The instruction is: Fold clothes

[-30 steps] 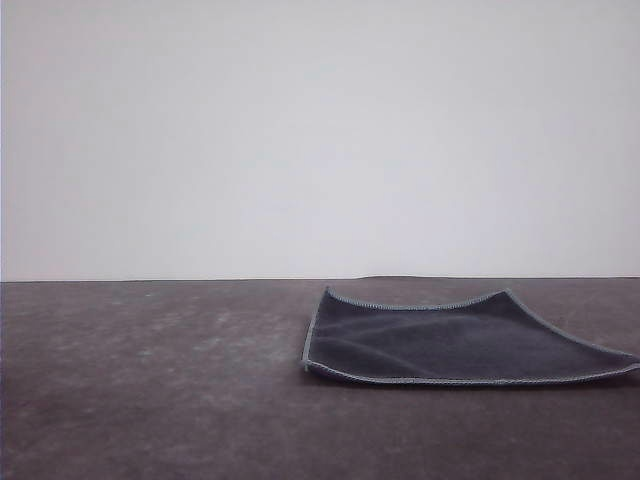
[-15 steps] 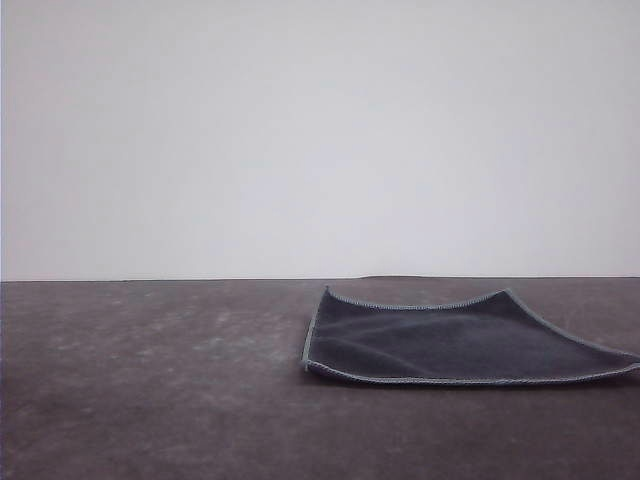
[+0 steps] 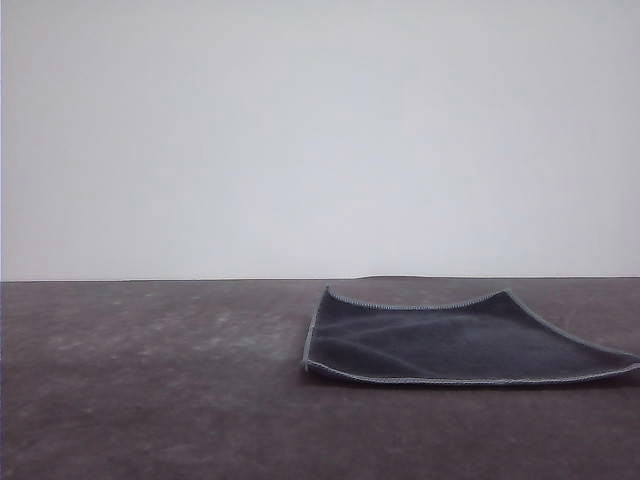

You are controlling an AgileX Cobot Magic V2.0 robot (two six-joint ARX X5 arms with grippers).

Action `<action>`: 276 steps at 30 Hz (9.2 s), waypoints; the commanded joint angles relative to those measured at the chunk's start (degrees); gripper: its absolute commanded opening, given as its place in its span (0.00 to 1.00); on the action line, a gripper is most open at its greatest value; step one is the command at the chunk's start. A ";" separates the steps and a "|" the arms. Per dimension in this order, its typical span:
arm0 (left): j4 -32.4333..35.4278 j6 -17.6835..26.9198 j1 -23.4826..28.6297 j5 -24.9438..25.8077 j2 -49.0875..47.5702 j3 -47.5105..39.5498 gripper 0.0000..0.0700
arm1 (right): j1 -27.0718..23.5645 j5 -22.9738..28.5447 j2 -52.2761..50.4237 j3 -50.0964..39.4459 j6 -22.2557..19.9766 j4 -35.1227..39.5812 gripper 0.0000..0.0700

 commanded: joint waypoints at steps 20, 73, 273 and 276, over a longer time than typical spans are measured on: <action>-1.35 8.78 -10.13 15.80 53.69 32.59 0.10 | 0.17 -1.37 46.81 26.97 -11.36 -8.80 0.01; -7.32 6.61 -19.80 22.11 89.37 57.09 0.44 | -0.96 -29.43 81.51 37.52 -6.92 -0.13 0.71; -52.72 20.19 -12.84 -1.82 37.57 33.70 0.44 | -5.33 -23.63 36.84 31.22 -15.94 -44.11 0.61; -52.17 20.69 -12.62 -0.24 36.22 31.85 0.44 | -5.33 -23.98 41.78 26.62 -14.37 -38.49 0.61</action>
